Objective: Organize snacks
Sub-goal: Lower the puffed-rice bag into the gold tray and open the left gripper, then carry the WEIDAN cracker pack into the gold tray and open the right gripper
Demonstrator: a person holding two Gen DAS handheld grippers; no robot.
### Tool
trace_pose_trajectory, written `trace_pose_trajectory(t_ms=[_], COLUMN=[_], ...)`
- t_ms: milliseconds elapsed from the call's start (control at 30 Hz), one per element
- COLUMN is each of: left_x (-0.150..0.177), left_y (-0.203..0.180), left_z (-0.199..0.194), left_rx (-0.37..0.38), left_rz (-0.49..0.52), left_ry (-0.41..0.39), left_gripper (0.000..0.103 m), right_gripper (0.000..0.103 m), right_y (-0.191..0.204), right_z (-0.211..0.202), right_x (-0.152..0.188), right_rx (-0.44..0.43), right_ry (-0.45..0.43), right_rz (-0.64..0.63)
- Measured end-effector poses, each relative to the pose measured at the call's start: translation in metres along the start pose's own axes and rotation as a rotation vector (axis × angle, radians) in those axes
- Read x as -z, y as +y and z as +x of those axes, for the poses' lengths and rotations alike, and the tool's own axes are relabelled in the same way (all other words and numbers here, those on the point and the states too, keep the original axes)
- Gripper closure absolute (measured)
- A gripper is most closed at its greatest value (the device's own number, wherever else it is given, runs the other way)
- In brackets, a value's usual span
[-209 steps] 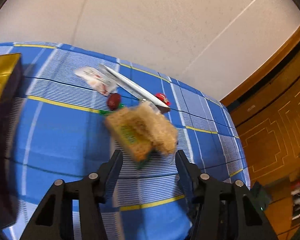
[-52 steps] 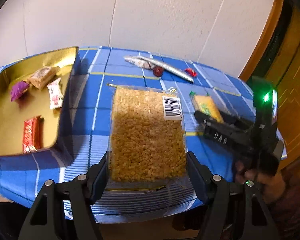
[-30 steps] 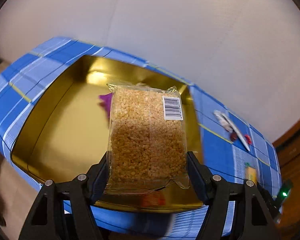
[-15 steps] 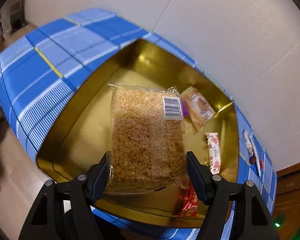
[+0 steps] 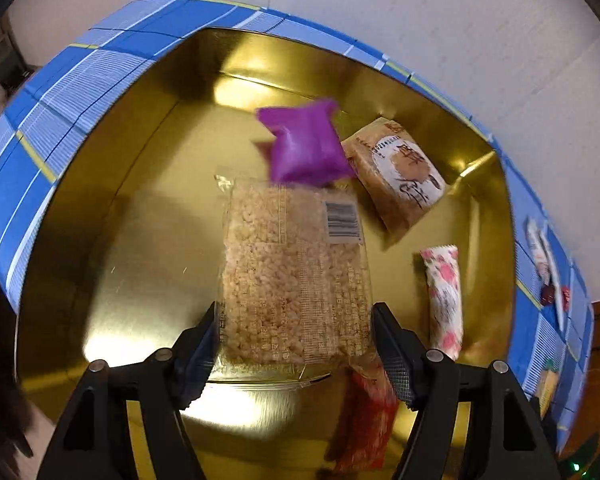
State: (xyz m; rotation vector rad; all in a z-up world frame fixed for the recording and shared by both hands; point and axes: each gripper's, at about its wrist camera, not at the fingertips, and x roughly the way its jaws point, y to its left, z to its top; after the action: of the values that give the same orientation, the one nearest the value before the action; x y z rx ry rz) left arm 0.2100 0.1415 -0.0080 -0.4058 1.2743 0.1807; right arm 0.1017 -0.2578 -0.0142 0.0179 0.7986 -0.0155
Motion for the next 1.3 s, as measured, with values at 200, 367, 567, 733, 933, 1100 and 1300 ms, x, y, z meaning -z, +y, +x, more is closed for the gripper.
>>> trace_pose_trajectory(t_ms=[200, 367, 567, 733, 933, 1100, 1300], left_x=[0.01, 0.027, 0.058, 0.082, 0.117, 0.138, 0.161], left_y=[-0.011, -0.014, -0.012, -0.018, -0.024, -0.032, -0.041], left_z=[-0.012, -0.029, -0.061, -0.08, -0.098, -0.101, -0.099], left_rx=[-0.018, -0.073, -0.056, -0.035, 0.012, 0.036, 0.092], left_rz=[0.041, 0.083, 0.107, 0.144, 0.213, 0.27, 0.327], left_ry=[-0.11, -0.216, -0.345, -0.429, -0.482, -0.499, -0.5], left_gripper=[0.024, 0.023, 0.023, 0.023, 0.022, 0.022, 0.022], right_gripper=[0.049, 0.049, 0.049, 0.049, 0.049, 0.049, 0.05], right_y=[0.001, 0.001, 0.001, 0.001, 0.002, 0.002, 0.002], right_z=[-0.001, -0.001, -0.001, 0.0, 0.0, 0.001, 0.0], right_x=[0.0, -0.001, -0.001, -0.001, -0.001, -0.001, 0.0], right_rx=[-0.002, -0.001, -0.001, 0.001, 0.005, 0.01, 0.011], right_ry=[-0.001, -0.001, -0.001, -0.002, -0.001, -0.001, -0.002], right_rz=[0.001, 0.001, 0.001, 0.0, -0.001, -0.002, -0.003])
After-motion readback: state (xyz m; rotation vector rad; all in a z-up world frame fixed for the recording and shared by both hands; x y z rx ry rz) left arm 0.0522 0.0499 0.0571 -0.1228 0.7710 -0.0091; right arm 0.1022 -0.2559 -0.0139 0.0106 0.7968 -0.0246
